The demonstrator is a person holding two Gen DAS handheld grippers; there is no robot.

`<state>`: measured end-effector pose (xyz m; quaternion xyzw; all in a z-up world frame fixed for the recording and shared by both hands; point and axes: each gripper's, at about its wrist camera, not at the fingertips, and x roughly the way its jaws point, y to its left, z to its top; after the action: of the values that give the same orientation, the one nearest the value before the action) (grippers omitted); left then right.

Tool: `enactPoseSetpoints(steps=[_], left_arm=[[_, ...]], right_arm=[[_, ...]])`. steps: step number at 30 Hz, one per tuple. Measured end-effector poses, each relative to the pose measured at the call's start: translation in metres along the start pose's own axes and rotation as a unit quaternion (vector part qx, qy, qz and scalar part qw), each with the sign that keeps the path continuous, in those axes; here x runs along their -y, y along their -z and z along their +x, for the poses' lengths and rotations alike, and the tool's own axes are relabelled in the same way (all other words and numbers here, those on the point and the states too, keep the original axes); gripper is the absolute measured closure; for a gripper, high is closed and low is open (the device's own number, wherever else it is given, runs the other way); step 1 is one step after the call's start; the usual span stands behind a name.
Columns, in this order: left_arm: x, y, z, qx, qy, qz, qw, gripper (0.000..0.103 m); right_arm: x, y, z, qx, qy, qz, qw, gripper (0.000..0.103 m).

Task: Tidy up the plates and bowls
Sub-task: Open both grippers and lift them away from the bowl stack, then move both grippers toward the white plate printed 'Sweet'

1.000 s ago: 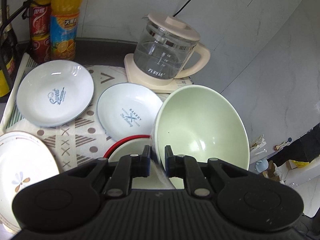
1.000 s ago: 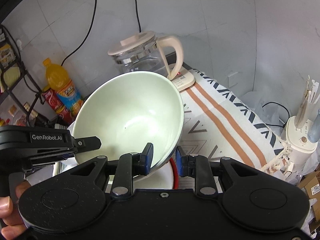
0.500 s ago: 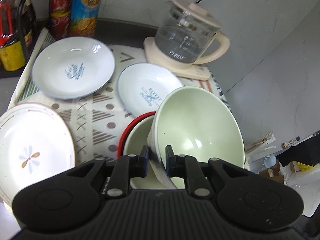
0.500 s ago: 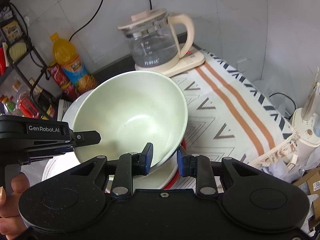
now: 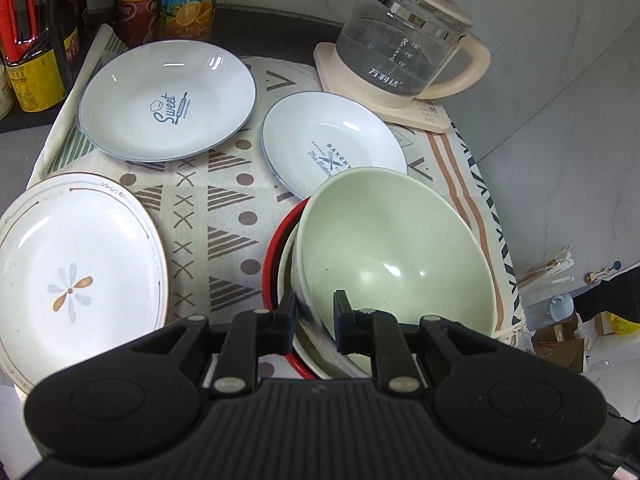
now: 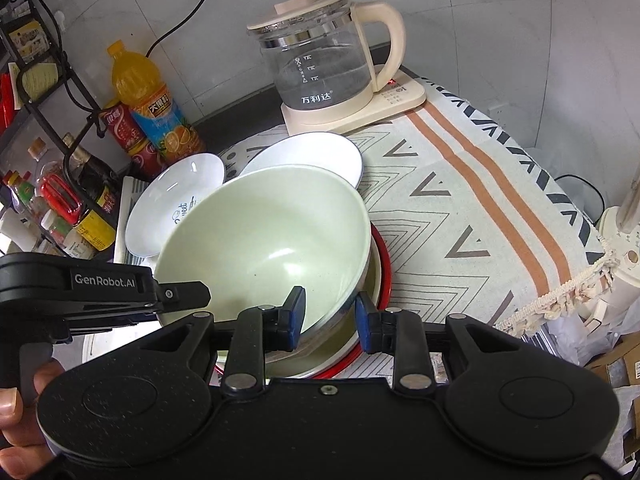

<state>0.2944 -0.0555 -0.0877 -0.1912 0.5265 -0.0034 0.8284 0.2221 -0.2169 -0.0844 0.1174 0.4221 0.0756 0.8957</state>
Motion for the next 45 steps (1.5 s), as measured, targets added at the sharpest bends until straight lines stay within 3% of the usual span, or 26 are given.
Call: enactPoseSetpoints(steps=[12, 14, 18, 25, 32, 36, 45], left_arm=[[-0.005, -0.001, -0.001, -0.004, 0.006, 0.000, 1.0000, 0.084], [-0.006, -0.002, -0.004, 0.001, 0.003, -0.001, 1.0000, 0.079], [-0.010, -0.001, -0.013, 0.015, -0.005, 0.003, 0.9999, 0.056], [-0.027, 0.004, -0.031, 0.029, -0.015, -0.006, 0.9994, 0.043], [-0.051, 0.012, -0.055, 0.053, -0.035, -0.016, 0.9978, 0.025], [-0.067, 0.015, -0.067, 0.066, -0.045, -0.028, 0.9964, 0.023], [-0.101, 0.017, -0.088, 0.079, -0.057, -0.059, 0.9935, 0.023]], right_arm=[[0.001, 0.003, 0.004, -0.008, 0.000, -0.006, 1.000, 0.067], [0.001, 0.002, 0.001, -0.004, -0.002, -0.008, 1.000, 0.063], [-0.003, 0.002, -0.003, 0.001, 0.003, -0.021, 1.000, 0.056], [-0.007, 0.007, -0.004, -0.005, 0.012, -0.030, 0.999, 0.044], [-0.015, 0.008, -0.021, 0.022, 0.011, -0.026, 0.999, 0.030], [-0.026, 0.007, -0.028, 0.032, -0.002, -0.034, 0.999, 0.022], [-0.063, 0.003, -0.035, 0.039, -0.031, -0.070, 0.996, 0.017]])
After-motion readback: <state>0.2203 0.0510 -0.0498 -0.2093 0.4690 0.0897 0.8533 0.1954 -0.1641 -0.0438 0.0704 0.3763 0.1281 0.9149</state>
